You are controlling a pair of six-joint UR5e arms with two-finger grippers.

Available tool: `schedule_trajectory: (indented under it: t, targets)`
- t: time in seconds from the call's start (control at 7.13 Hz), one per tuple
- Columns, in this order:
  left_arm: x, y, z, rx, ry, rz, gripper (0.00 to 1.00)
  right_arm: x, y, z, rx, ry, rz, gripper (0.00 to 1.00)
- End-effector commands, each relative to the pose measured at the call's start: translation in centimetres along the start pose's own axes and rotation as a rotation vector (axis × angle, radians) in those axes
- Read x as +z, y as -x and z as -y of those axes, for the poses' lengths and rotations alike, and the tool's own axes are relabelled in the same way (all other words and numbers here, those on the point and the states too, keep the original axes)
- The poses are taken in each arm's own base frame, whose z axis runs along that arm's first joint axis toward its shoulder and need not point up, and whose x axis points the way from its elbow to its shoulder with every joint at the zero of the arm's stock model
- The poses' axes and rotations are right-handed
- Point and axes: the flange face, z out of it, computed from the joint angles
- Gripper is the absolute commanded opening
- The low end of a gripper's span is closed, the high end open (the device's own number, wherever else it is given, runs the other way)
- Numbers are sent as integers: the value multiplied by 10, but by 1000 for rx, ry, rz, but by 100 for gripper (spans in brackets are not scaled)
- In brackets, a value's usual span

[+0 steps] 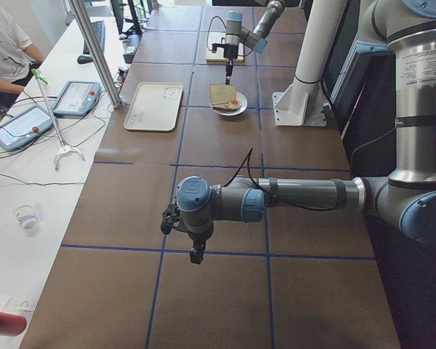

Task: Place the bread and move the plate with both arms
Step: 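Lift the bread slice with the right gripper and carry it over the plate, then lower the bread onto the egg and open the right gripper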

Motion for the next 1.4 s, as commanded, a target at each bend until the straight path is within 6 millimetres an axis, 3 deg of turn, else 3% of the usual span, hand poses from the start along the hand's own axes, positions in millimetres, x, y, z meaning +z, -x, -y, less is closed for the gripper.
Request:
schedule_trajectory:
  t: [0.0, 0.56, 0.84, 1.12, 1.26]
  targets:
    - [0, 0, 0, 1, 0, 0, 100, 2, -10, -4, 3, 7, -16, 0]
    - [-1, -1, 1, 3, -3, 0, 100, 6, -36, -11, 17, 13, -59, 4]
    - [-1, -1, 1, 3, -3, 0, 100, 29, -34, -36, 9, -40, -79, 5]
    - [-1, -1, 1, 3, -3, 0, 100, 31, -35, -39, 11, -37, -82, 6]
    - [-1, -1, 1, 3, -3, 0, 100, 31, -36, -39, 11, -37, -83, 26]
